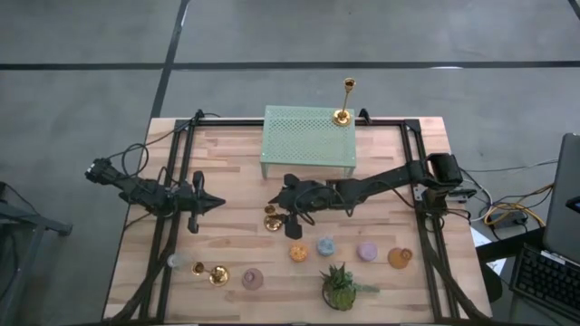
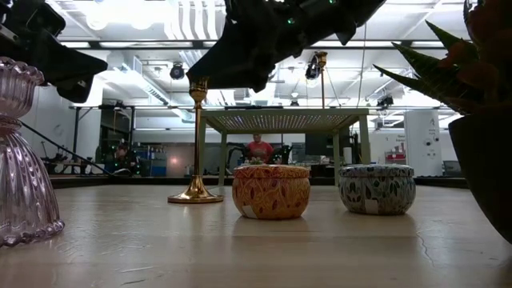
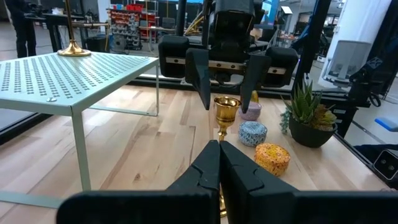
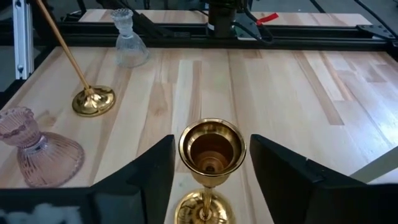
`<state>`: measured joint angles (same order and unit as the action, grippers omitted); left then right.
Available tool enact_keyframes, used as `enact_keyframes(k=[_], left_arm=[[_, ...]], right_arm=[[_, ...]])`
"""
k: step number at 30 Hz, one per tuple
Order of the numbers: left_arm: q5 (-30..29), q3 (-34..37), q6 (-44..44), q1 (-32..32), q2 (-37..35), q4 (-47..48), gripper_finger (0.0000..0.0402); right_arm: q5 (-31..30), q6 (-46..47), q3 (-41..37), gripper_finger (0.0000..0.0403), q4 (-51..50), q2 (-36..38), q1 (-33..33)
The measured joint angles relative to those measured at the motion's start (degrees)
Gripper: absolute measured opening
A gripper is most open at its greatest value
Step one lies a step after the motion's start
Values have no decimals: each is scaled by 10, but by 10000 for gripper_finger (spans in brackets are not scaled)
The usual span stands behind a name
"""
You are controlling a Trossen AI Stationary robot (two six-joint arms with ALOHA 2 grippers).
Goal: Pick & Place candle stick holders
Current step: Put the top gold candle holder on the shelf
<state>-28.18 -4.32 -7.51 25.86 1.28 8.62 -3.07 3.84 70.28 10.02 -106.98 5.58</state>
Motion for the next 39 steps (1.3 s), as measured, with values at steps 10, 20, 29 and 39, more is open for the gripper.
enact_keyframes(k=[10, 20, 29, 39], left_arm=[[0, 0, 0, 0, 0, 0, 5], [0, 0, 0, 0, 0, 0, 5], [0, 0, 0, 0, 0, 0, 5], [0, 0, 0, 0, 0, 0, 5]], right_arm=[[0, 0, 0, 147, 0, 0, 0], [0, -1, 0, 111, 0, 0, 0], [1, 31, -13, 104, -38, 0, 0], [-7, 71, -84, 190, 100, -1, 2]])
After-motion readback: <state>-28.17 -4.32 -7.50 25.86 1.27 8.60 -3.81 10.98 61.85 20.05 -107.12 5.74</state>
